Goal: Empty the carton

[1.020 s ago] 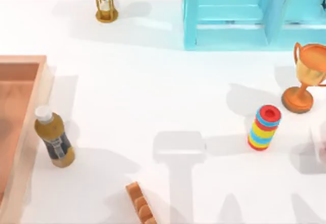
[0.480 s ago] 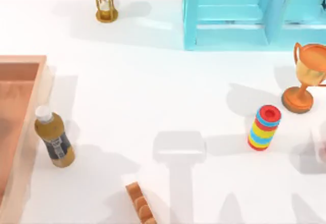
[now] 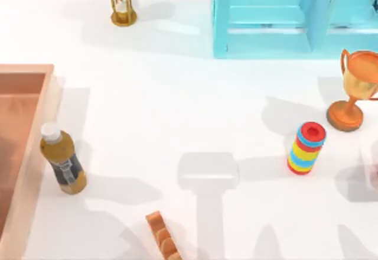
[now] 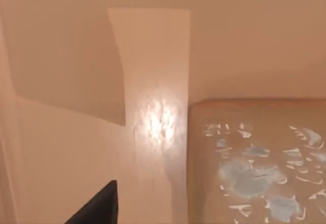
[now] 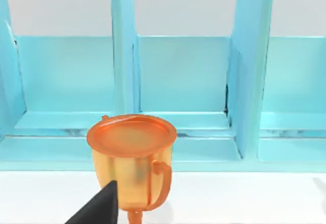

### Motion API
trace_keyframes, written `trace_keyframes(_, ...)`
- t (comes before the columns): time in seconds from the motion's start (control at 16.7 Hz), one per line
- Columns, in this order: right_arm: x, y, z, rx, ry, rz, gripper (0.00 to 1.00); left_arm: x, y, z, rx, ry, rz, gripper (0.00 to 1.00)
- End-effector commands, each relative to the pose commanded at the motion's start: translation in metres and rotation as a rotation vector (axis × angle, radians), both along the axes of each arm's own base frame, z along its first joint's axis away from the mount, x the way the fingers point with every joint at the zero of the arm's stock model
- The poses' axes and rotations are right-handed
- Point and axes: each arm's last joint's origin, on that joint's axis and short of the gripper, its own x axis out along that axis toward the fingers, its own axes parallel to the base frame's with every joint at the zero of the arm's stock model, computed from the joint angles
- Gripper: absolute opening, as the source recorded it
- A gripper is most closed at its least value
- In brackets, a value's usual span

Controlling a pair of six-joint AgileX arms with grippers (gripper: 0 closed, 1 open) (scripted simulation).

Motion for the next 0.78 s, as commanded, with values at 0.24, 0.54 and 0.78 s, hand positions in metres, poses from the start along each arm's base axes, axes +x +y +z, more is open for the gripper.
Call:
trace_keyframes(0.24, 0.0000, 0.0000, 0.0000, 0.000, 0.000, 0.000, 1.00, -0.0014, -0.0005, -0.0047, -0.001, 0.004, 0.000, 1.00)
trace_keyframes(0.54, 0.0000, 0.0000, 0.0000, 0.000, 0.000, 0.000, 1.00, -0.0014, -0.0005, -0.0047, -0.001, 0.004, 0.000, 0.70)
trace_keyframes(0.78, 0.0000, 0.0000, 0.0000, 0.000, 0.000, 0.000, 1.00, -0.0014, -0.0005, -0.0047, -0.001, 0.004, 0.000, 0.40)
